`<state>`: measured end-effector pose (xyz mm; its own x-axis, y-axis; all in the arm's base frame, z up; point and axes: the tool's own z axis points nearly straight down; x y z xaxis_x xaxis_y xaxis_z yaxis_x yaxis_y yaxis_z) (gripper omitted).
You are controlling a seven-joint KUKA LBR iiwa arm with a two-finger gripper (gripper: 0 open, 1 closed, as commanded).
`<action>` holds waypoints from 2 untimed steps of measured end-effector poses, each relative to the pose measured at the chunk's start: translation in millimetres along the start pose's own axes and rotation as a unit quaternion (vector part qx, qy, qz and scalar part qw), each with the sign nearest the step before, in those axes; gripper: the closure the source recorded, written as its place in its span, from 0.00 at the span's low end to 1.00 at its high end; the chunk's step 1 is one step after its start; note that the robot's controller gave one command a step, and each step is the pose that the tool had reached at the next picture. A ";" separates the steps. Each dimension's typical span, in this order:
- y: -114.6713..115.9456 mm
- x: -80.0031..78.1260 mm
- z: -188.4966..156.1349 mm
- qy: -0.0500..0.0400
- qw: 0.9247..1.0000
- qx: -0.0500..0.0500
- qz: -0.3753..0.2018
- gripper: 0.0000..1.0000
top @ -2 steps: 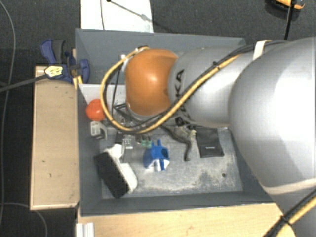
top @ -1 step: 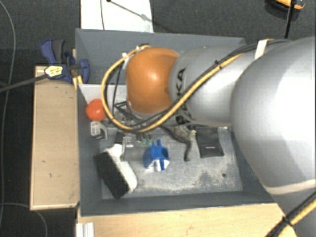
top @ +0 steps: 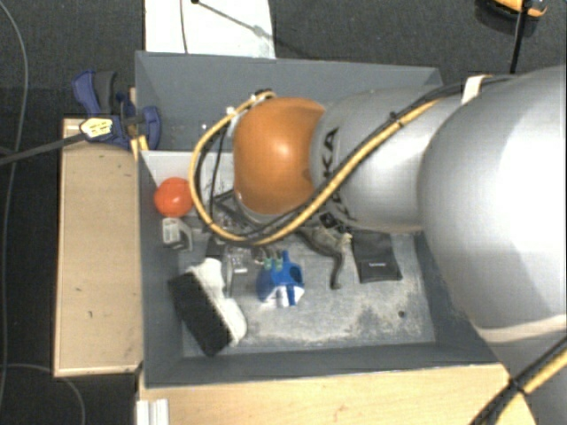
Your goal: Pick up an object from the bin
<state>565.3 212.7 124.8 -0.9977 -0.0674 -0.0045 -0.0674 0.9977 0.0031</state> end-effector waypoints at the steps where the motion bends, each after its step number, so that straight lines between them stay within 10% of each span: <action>1: -14.5 -0.1 15.1 0.002 1.000 0.001 0.005 0.00; 2: -37.6 12.9 27.7 0.001 0.989 0.000 0.145 0.00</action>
Offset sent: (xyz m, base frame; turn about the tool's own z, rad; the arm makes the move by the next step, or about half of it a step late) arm -0.0391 -0.0911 -0.0548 0.0598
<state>555.2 174.4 96.9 -0.9751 0.2217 -0.0016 0.2217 0.9751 0.0034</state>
